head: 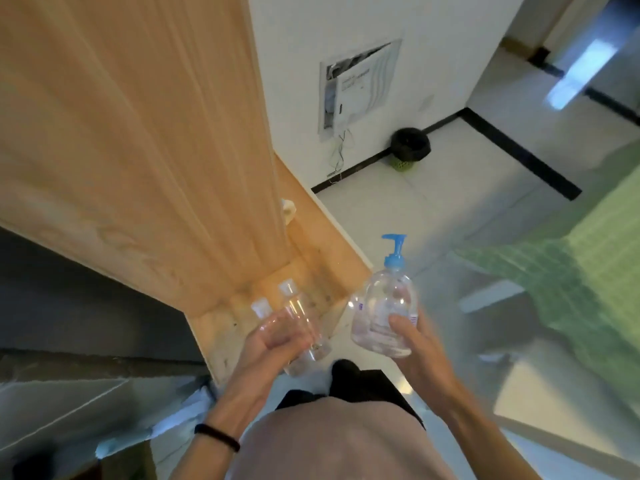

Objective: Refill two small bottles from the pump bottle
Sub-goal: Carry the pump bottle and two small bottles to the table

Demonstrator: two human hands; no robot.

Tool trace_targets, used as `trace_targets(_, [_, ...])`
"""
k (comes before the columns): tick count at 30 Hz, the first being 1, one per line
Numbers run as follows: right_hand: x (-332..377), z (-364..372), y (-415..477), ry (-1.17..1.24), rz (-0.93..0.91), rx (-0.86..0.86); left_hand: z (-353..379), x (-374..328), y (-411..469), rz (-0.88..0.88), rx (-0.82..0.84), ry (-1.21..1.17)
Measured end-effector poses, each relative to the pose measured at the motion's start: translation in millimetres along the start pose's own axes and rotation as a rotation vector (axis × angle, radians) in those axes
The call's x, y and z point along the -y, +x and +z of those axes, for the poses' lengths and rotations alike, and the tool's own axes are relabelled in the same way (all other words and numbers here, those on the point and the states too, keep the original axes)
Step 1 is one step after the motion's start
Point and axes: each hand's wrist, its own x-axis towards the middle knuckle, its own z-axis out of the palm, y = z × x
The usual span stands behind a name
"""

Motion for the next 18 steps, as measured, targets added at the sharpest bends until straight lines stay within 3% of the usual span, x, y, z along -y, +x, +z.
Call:
trace_targets(4, [-34, -3, -56, 0.215, 0.071, -0.135, 2, 15, -13, -0.105, 0.118, -0.019])
trace_targets(8, [-67, -14, -113, 0.274, 0.127, -0.298, 5, 37, -22, -0.192, 0.26, 0.055])
trace_targets(18, [-148, -34, -244, 0.558, -0.016, -0.759, 54, 82, -56, -0.341, 0.635, 0.297])
